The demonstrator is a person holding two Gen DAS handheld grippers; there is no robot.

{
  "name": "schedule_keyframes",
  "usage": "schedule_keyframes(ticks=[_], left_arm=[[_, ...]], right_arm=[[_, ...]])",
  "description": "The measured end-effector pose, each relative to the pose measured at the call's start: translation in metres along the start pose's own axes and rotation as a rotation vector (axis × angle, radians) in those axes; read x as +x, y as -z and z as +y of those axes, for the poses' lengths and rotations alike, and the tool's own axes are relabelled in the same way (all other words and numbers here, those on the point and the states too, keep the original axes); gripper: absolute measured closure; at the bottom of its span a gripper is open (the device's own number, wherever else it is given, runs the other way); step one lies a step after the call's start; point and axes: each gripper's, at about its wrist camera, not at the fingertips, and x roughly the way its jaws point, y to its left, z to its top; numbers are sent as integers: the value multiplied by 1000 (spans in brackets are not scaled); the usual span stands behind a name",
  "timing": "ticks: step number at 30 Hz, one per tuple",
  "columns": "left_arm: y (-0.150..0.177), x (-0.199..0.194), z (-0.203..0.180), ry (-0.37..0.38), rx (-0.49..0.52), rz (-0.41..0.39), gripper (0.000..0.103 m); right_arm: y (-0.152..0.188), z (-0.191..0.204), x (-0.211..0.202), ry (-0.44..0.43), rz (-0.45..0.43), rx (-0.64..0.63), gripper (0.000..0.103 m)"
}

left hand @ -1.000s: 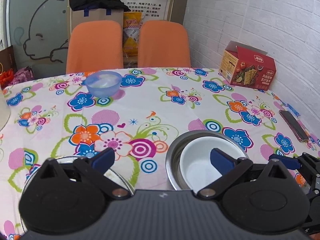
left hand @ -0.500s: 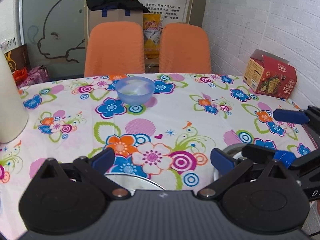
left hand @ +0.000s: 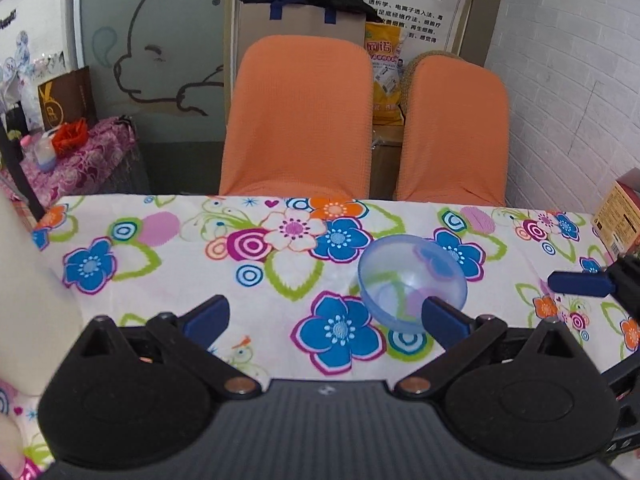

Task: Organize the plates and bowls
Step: 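Move the left tool to the blue plastic bowl and grasp its rim, then carry the blue bowl into the white bowl and open the left tool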

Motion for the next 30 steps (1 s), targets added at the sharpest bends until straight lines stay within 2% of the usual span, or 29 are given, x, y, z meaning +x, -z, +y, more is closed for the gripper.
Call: schedule_keyframes(ticks=[5, 10, 15, 17, 27, 30], left_arm=[[-18, 61, 0, 55, -64, 75, 1], [-19, 98, -11, 47, -50, 117, 2], [-16, 111, -17, 54, -16, 127, 12], [-16, 114, -19, 46, 1, 136, 21], [-12, 123, -24, 11, 43, 144, 23], [-11, 125, -26, 2, 61, 140, 24]], right_arm=[[-2, -8, 46, -1, 80, 0, 15], [0, -13, 73, -2, 113, 2, 15], [4, -12, 85, -34, 111, 10, 14], [6, -12, 86, -42, 88, 16, 13], [8, -10, 89, -57, 35, 2, 12], [4, -10, 91, -80, 35, -24, 16]])
